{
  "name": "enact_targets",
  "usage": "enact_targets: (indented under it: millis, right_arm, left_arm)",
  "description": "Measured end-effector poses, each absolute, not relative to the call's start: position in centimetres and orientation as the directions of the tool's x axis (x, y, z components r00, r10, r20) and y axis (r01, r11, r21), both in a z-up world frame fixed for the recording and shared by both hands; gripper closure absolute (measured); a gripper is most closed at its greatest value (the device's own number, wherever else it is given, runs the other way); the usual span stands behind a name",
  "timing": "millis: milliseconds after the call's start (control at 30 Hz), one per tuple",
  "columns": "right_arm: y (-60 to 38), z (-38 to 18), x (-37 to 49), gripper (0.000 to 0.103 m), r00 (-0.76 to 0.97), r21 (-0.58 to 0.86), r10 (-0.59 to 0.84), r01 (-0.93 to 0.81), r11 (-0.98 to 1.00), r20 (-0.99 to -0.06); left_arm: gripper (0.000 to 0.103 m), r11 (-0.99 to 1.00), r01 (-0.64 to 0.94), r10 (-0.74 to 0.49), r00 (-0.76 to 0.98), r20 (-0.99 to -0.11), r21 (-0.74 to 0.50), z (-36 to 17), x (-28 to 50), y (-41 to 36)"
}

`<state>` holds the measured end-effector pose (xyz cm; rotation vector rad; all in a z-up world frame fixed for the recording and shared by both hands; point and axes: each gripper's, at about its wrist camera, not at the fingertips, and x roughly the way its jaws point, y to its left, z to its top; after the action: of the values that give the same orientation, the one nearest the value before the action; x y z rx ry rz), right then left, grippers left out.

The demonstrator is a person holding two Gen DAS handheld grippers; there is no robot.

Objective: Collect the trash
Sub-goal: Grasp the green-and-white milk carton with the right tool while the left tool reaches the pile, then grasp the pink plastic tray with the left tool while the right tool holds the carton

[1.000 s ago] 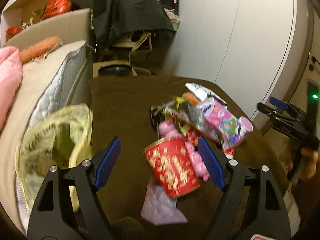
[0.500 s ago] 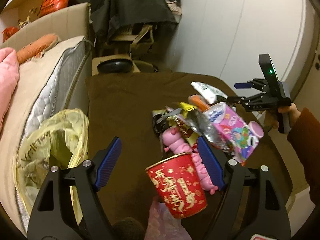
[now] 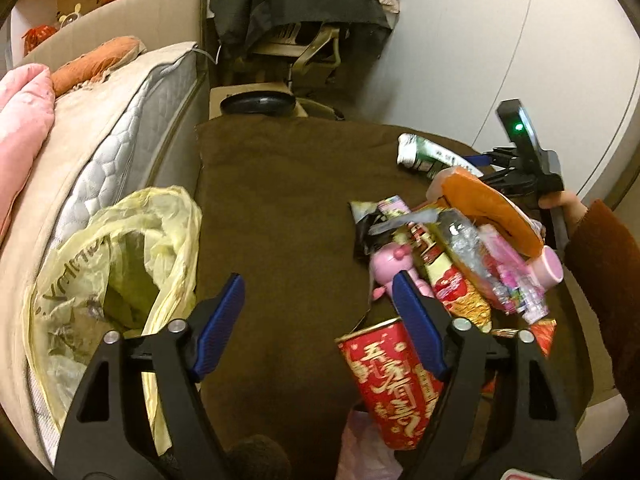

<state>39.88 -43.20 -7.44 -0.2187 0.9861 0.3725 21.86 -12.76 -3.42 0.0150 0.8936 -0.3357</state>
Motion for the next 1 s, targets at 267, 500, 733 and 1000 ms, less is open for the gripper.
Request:
enact_targets:
  millis: [267,500,733,1000]
  right_arm:
    - [-45.8,-3.8,35.4,0.051,0.575,0.06,0.172,-0.208,0.976,-0.8]
    - [-46.7,1.5,29.6,0.051,0.656,0.008,0.026,-0.03,1.0,-0.754]
    - [-46.4,5.5,23.2,0.051,0.717,-0.036,-0.084,0.082,0.996,-0.692]
    - [-43.7,6.0,15.5,0.051,0.741,0.061,-0.049,0.12,0.991,-0.67]
  left_arm:
    - [0.039,0.943,0.278,-0.311,0.541,-0.781,-0.183,-4.4,21.1,-11.7]
    - [0.039,0.932,0.304,-0.34,0.534,-0.774,-0.199,-4.0,18.9,-11.5]
    - [0.04,0.913,0.357,-0.368,0.515,-0.774,-0.196,-3.6,15.9,-11.8]
    - [0.04,0.907,0.389,-0.356,0.51,-0.783,-0.159,-3.9,13.4,-10.9]
